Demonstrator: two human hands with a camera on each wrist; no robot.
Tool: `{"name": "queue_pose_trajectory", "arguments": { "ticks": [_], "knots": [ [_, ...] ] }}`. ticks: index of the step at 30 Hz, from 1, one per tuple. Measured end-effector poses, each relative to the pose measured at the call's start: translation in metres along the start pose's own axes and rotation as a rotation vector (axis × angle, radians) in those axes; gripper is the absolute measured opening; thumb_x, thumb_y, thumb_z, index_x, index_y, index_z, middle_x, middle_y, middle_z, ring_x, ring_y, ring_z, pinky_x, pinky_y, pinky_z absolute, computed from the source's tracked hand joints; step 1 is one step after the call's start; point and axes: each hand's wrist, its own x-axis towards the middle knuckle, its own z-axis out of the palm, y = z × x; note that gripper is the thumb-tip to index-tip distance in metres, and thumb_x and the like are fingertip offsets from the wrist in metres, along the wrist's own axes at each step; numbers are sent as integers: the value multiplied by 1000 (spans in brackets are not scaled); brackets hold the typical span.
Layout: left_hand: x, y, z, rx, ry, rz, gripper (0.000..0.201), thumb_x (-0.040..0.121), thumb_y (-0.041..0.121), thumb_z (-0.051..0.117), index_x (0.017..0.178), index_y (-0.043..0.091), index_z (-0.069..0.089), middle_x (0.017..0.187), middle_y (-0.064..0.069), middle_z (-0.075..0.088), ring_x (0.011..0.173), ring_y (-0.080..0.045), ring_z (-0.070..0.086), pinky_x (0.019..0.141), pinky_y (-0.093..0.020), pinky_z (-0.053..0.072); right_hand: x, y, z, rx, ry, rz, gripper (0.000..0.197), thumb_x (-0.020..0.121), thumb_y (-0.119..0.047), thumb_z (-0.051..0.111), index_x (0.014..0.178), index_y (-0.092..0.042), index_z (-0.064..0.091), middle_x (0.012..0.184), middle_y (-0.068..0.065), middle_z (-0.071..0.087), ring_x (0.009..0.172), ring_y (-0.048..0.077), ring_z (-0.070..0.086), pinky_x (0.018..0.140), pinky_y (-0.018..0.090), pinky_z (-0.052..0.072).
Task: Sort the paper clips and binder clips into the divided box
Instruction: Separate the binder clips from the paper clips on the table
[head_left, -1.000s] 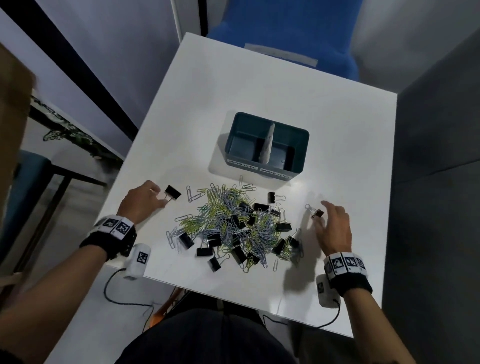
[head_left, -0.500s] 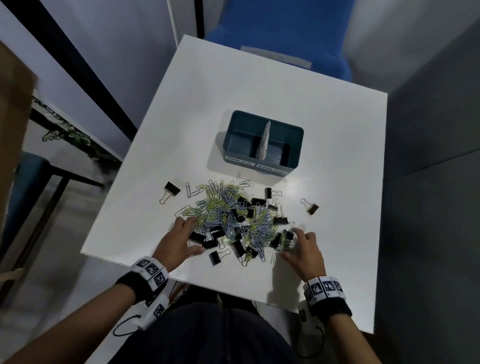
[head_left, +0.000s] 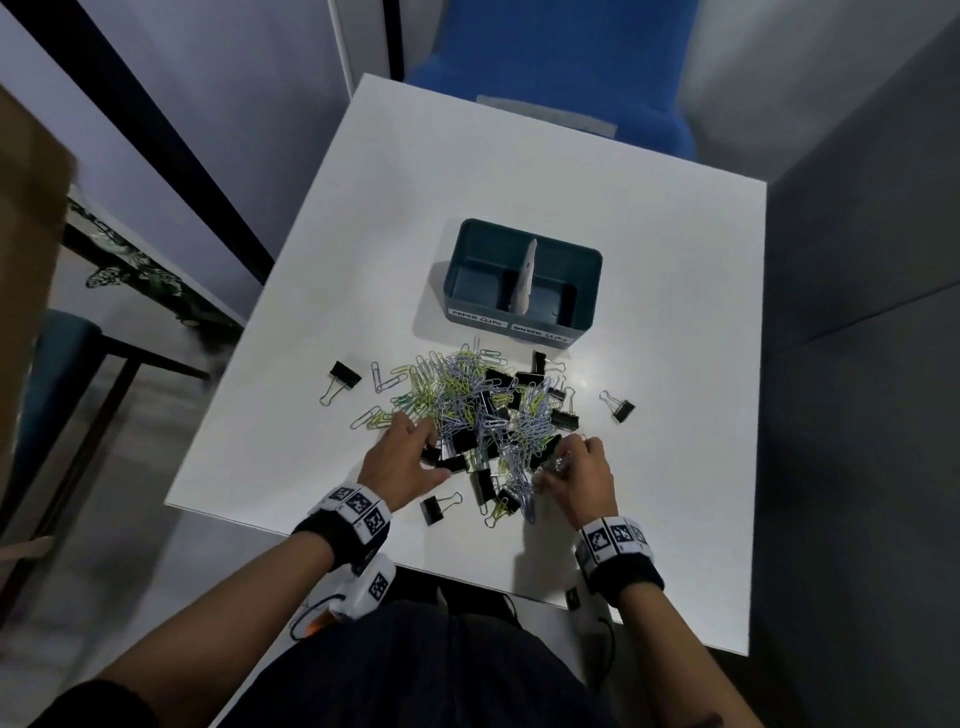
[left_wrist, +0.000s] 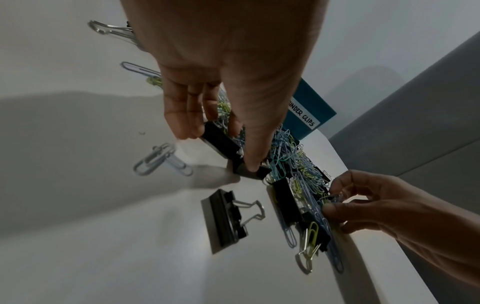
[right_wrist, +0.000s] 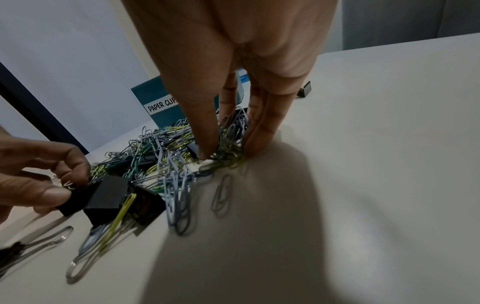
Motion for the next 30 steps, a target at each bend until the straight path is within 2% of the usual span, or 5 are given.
{"name": "queue_pose_trajectory", "arguments": {
  "ticks": [11, 18, 21, 24, 30],
  "knots": [
    [-8, -24, 2, -70, 208, 76, 22, 84, 18, 69, 101, 16, 56, 106, 1, 46, 85, -20, 56, 69, -35, 51, -3, 20, -15, 267, 143, 42, 19, 76, -14, 75, 71, -27, 62, 74, -9, 67, 72, 9, 65, 70, 29, 55],
    [-18, -16, 3, 232, 45, 247, 38, 91, 38, 58, 124, 20, 48, 115, 1, 44, 93, -20, 54, 58, -32, 46, -9, 35, -23, 198, 73, 1, 12, 78, -24, 71, 72, -26, 61, 71, -11, 66, 71, 11, 64, 66, 33, 54],
    [-13, -8, 7, 354, 13, 222, 50, 89, 36, 62, 132, 20, 42, 122, -5, 42, 100, -25, 51, 56, -32, 43, -3, 37, -19, 96, 151, -16, 12, 80, -26, 66, 90, -25, 58, 92, -2, 57, 81, 21, 58, 68, 39, 52],
    [-10, -1, 9, 380, 26, 249, 46, 86, 27, 68, 126, 17, 47, 120, -10, 46, 91, -28, 55, 49, -31, 38, 9, 29, -13, -17, 58, -19, 41, 84, -26, 67, 122, -26, 52, 120, 6, 46, 93, 24, 57, 76, 41, 54],
    [-5, 9, 9, 521, -2, 400, 44, 68, 8, 77, 108, 11, 58, 100, -9, 57, 61, -25, 59, 37, -25, 32, 24, 11, -7, 1, 88, 8, 32, 86, -18, 64, 116, -17, 55, 106, 10, 55, 89, 33, 58, 70, 34, 46]
  ]
}}
